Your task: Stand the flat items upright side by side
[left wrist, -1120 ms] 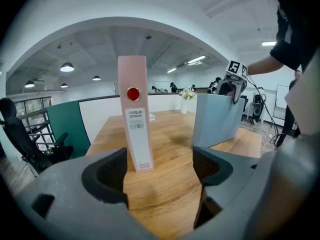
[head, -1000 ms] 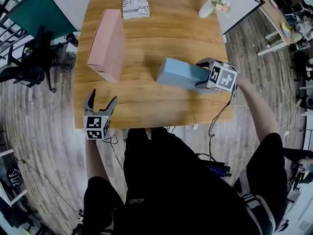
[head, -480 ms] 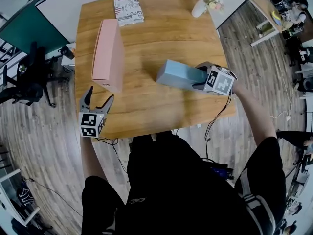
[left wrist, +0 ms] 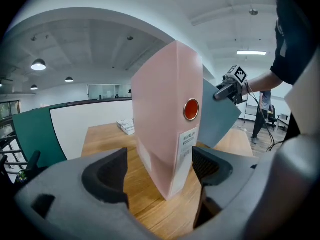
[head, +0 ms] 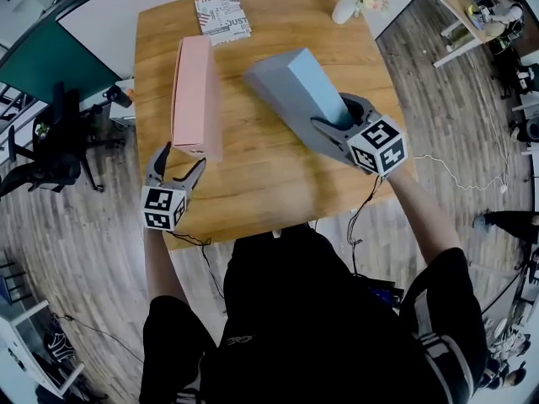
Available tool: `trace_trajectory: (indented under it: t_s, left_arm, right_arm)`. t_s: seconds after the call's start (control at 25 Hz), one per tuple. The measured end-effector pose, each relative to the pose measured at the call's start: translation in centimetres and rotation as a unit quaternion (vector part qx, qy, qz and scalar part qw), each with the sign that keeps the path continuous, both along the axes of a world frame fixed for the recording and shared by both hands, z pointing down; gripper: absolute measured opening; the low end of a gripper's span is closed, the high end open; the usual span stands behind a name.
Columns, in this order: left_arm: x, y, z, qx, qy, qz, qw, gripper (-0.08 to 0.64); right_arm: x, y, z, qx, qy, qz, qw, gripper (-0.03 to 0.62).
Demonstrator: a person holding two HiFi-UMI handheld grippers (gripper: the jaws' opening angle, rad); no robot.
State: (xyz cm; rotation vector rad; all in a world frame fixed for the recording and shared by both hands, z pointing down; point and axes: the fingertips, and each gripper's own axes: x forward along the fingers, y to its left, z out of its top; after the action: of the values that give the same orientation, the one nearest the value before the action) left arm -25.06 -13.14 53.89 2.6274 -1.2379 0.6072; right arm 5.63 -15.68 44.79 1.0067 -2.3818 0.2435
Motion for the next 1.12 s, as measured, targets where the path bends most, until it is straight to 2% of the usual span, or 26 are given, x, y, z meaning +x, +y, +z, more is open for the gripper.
trace_trajectory:
  t_s: [0.12,0.28,0.44,0.64,1.12]
  left_arm:
    - [0.3,0.0,0.0,-0.002,0.008,0.015,0.9999,0.411]
    - [1.1,0.2,-0.3,0.003,0.017,0.044,0.9989,0.410]
    - [1.6,-0.1,-0.3,0.008,0.019,0.057,0.9982,0.405]
    - [1.6,-0.4,-0.7,0.023,0.019,0.061,0.9977,0.341]
    - [2.8,-0.2,-0.5,0.038,0.014,0.091,0.9950,0.336]
  right_arm:
    - [-2.9,-0.3,-0.6,0.038,-0.072,0.026,0.996,0.301]
    - [-6.5,0.0,-0.7,0.093,-0.107,0.049,0.989,0.301]
    - [-8.9,0.2,-0.6,0.123,-0.147,0.078,0.978,0.301]
    - [-10.9,1.4,-0.4,0.158,-0.146,0.083,0.973,0.302]
    - [-10.8,4.1,0.3,0.203,-0.158,0.101,0.961,0.314]
